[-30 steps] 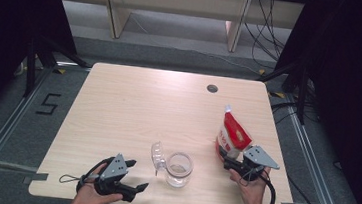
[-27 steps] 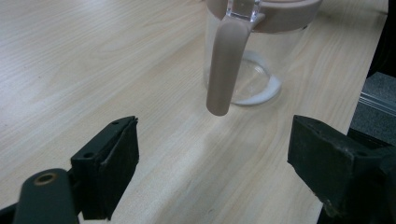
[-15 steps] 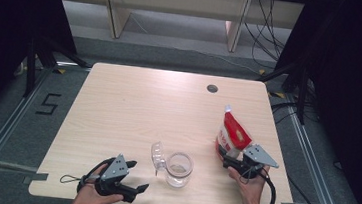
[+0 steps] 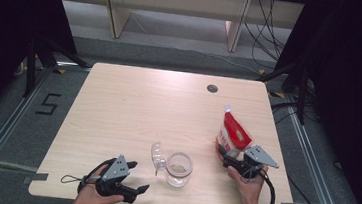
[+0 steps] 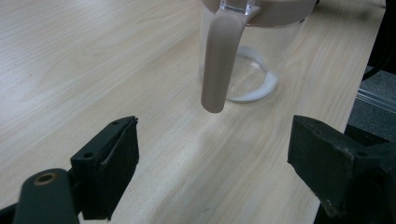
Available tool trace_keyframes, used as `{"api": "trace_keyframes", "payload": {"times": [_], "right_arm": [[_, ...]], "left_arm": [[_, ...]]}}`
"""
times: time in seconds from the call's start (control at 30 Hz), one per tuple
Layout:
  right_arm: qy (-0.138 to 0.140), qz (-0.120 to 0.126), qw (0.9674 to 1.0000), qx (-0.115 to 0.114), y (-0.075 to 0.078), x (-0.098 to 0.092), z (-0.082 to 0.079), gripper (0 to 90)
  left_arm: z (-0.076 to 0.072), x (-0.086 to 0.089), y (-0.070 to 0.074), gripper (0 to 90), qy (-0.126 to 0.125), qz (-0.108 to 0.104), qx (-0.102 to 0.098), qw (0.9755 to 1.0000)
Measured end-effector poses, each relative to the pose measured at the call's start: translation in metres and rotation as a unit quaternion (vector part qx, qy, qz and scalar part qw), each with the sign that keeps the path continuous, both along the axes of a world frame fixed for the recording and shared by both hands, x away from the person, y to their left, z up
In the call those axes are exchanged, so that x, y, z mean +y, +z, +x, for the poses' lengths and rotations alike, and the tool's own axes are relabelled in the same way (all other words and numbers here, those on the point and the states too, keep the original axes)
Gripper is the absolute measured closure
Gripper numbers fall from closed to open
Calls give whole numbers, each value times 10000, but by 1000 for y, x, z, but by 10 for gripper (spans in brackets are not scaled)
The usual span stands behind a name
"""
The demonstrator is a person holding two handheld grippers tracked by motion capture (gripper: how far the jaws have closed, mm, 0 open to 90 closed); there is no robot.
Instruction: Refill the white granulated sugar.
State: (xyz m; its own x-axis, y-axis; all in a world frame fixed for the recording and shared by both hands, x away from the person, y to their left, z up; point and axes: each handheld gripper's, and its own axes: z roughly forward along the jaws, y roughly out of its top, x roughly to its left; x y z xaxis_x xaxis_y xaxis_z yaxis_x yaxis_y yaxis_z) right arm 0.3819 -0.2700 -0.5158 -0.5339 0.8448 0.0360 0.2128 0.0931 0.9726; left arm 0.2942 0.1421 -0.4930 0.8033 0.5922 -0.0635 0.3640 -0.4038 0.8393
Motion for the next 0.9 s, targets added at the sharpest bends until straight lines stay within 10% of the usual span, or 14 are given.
{"api": "trace_keyframes", "payload": {"times": [0.9], "right_arm": [[63, -71, 9997, -224, 0, 2, 3, 319]], "left_arm": [[0, -1, -1, 161, -1, -36, -10, 10000]]}}
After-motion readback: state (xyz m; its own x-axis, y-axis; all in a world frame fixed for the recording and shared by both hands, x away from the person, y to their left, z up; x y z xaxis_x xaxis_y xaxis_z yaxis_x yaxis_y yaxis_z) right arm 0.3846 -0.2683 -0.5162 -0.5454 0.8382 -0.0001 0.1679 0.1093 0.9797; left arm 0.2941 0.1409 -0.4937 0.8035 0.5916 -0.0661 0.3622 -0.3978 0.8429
